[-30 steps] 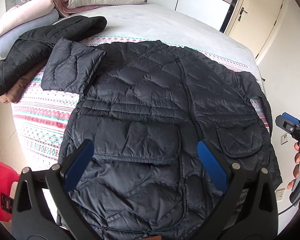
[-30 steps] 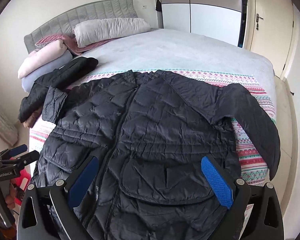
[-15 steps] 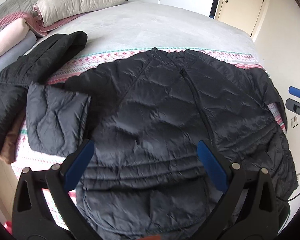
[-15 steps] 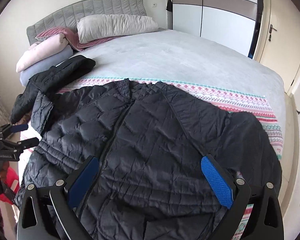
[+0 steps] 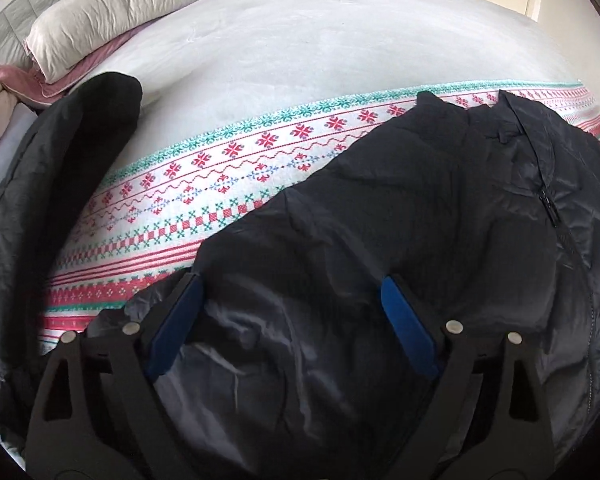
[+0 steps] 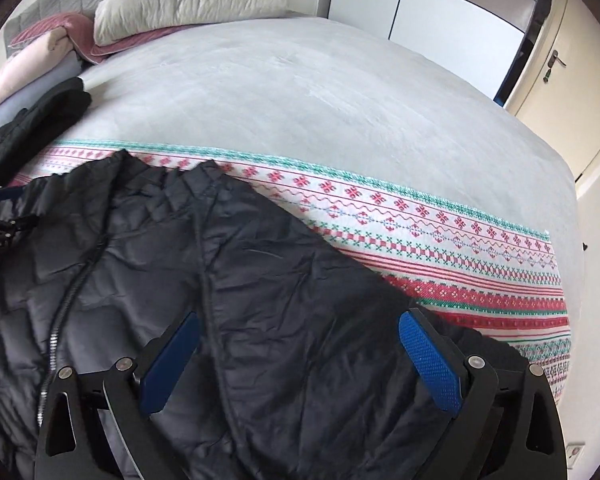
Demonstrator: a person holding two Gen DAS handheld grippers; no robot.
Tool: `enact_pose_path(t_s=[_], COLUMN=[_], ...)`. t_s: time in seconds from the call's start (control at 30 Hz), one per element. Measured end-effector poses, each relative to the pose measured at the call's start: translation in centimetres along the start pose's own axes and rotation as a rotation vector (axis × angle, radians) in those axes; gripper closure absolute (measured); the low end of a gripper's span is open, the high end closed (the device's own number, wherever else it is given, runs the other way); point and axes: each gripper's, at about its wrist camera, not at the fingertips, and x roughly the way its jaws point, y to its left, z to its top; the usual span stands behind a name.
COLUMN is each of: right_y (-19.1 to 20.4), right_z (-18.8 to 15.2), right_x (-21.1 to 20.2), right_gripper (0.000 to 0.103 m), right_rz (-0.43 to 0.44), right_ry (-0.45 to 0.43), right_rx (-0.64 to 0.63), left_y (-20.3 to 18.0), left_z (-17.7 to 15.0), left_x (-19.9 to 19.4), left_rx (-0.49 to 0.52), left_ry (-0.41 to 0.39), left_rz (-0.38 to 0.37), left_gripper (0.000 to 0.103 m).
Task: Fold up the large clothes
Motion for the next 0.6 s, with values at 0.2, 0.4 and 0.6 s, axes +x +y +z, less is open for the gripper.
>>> enact_pose_path(t_s=[0.2, 0.4, 0.6], right_y=[-5.0, -4.5, -1.1], right_z=[-1.8, -3.4, -3.3], right_x=[6.2, 5.3, 3.5], right_gripper=[0.014, 0.078, 0.096], right_rz=[-0.021, 0.062, -0.089], right_ry=[0.087, 0.032, -0.012], right_rx=[0.147, 0.197, 0.103], left_y=[2.1, 0.5, -1.4], left_z=[-0.6, -1.6, -0.5], left_x=[1.3, 0.0, -0.8], left_rx=[-0.116, -0.155, -0.172], left_ry=[-0.001, -0.001, -0.067], left_rz=[-0.172, -0.243, -0.129], left_gripper=[0.033, 0.085, 0.094])
